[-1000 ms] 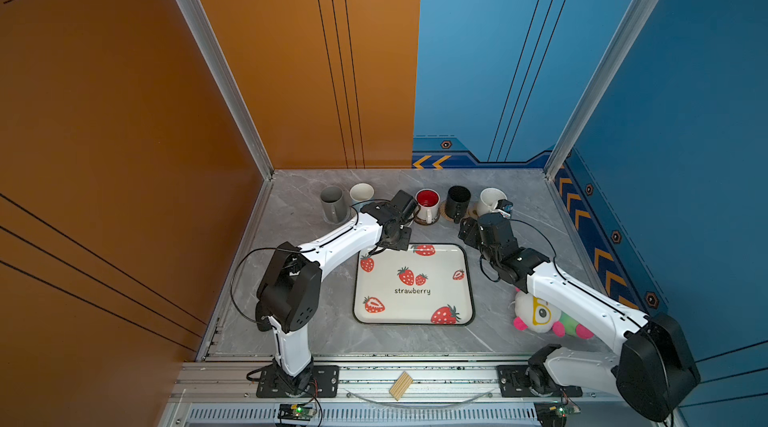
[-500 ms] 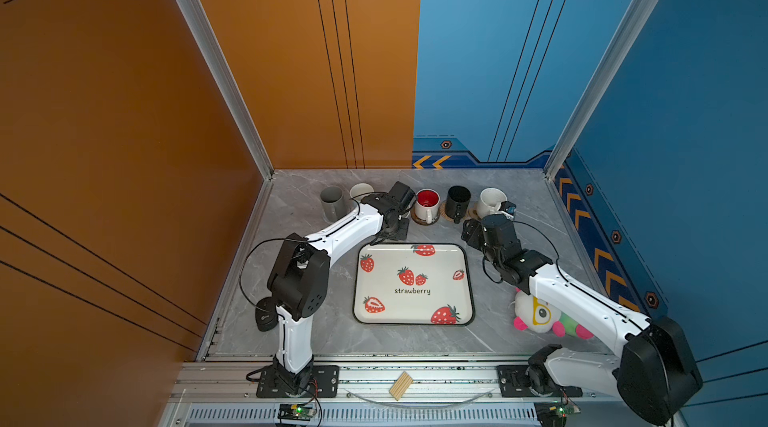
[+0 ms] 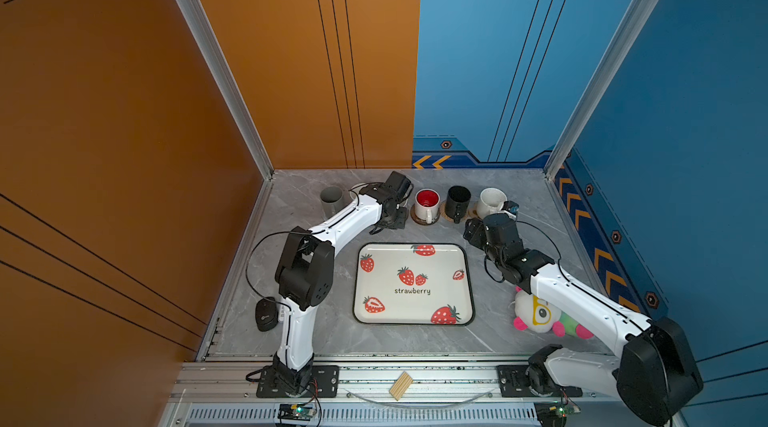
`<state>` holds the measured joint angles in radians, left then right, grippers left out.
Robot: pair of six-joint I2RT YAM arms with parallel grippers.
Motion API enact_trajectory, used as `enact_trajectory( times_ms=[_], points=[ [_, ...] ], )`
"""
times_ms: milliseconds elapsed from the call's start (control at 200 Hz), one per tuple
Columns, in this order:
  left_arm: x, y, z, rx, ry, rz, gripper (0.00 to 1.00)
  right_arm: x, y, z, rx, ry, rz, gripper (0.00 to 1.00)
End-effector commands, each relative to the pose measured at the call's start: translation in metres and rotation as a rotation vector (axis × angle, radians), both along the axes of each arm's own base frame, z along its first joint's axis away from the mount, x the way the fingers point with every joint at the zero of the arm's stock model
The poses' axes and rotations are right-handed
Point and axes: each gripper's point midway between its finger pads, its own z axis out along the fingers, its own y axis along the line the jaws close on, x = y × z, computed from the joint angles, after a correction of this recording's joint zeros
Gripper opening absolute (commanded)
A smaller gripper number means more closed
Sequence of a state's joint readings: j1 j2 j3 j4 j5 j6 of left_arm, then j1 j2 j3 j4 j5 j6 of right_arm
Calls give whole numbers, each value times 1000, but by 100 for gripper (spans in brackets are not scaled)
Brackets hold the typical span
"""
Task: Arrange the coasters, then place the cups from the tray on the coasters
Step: 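Carry the purple-handled mug over the brown wooden coaster with the left gripper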
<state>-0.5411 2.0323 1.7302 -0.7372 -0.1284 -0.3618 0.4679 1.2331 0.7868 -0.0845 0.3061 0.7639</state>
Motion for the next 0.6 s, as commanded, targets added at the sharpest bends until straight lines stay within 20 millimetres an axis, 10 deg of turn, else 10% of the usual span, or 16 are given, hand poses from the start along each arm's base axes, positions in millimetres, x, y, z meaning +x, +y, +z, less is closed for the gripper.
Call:
enact_trajectory(
  times_ms=[0, 596],
  points=[
    [16, -5, 14, -32, -43, -8, 0, -2, -2, 2, 12, -10, 5, 78],
    [42, 2, 1, -12, -31, 1, 0, -1, -9, -7, 15, 14, -5, 78]
  ],
)
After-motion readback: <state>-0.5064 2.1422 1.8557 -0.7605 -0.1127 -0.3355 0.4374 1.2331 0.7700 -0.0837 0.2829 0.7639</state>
